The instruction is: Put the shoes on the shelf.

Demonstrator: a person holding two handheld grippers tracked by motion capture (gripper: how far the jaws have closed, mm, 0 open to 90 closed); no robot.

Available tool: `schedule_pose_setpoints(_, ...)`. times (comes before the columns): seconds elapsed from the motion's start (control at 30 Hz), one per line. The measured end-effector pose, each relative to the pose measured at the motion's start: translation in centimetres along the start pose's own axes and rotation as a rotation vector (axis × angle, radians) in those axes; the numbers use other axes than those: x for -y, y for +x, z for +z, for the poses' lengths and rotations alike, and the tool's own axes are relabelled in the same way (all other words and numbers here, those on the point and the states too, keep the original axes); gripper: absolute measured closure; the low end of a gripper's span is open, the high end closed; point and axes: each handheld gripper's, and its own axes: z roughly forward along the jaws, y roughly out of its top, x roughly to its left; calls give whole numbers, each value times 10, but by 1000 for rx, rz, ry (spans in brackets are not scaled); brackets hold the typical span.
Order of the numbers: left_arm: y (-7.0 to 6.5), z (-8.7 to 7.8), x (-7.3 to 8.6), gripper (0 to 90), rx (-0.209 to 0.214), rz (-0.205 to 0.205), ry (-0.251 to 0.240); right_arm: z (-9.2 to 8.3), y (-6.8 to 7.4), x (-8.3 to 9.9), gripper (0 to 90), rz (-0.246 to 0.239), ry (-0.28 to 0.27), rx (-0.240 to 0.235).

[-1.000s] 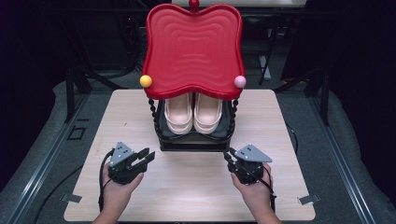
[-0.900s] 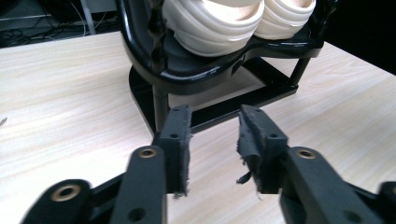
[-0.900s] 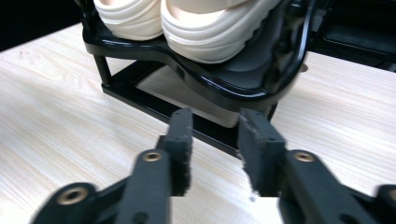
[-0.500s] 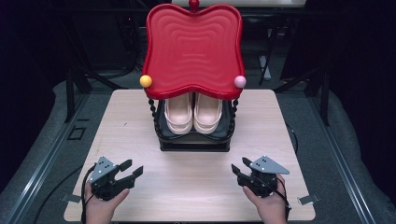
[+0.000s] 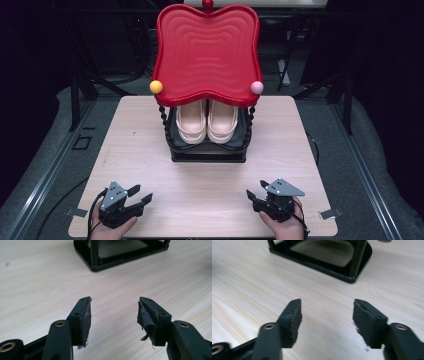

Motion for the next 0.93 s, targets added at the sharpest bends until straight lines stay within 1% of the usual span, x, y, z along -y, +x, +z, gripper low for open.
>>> schedule_pose_setpoints(0.07, 1, 3, 3, 431, 11, -10, 16, 4, 1, 3, 342, -40, 30, 42)
schedule_pose_setpoints(0.1, 0, 4, 5, 419, 11, -8, 22, 5, 1, 3, 334, -60, 49, 59)
schedule_pose_setpoints(0.13, 0, 6, 6, 410, 6, 0, 26, 6, 1, 4, 318, -66, 63, 69)
schedule_pose_setpoints(0.2, 0, 9, 9, 408, 0, 18, 44, 9, 1, 6, 313, -62, 68, 64)
schedule_pose_setpoints(0.23, 0, 9, 9, 408, 0, 18, 44, 9, 1, 7, 307, -64, 79, 64)
schedule_pose_setpoints(0.27, 1, 12, 11, 408, -9, 30, 52, 11, 0, 8, 304, -69, 89, 62)
schedule_pose_setpoints(0.3, 2, 13, 11, 407, -12, 29, 58, 12, 0, 9, 301, -65, 90, 61)
schedule_pose_setpoints(0.33, 3, 14, 12, 405, -10, 25, 59, 12, 0, 9, 289, -70, 104, 60)
schedule_pose_setpoints(0.4, 3, 15, 13, 405, -9, 25, 62, 14, -1, 10, 289, -71, 114, 60)
schedule_pose_setpoints(0.43, 4, 16, 14, 405, -3, 15, 61, 15, -1, 11, 282, -70, 118, 54)
schedule_pose_setpoints(0.47, 5, 17, 14, 405, 0, 10, 60, 16, -2, 11, 262, -72, 123, 54)
schedule_pose_setpoints(0.5, 6, 17, 14, 405, -1, 14, 62, 18, -2, 11, 252, -70, 136, 53)
schedule_pose_setpoints(0.63, 10, 19, 15, 400, -1, 2, 68, 22, -5, 13, 224, -57, 148, 47)
schedule_pose_setpoints(0.67, 10, 19, 15, 399, -3, -2, 70, 23, -5, 14, 220, -46, 143, 47)
schedule_pose_setpoints(0.73, 11, 20, 16, 397, -3, -9, 71, 22, -6, 14, 211, -44, 151, 47)
schedule_pose_setpoints(0.8, 12, 21, 16, 393, -4, -16, 74, 22, -7, 14, 206, -40, 147, 47)
schedule_pose_setpoints(0.93, 13, 22, 17, 373, -21, -18, 78, 22, -8, 15, 202, -35, 149, 45)
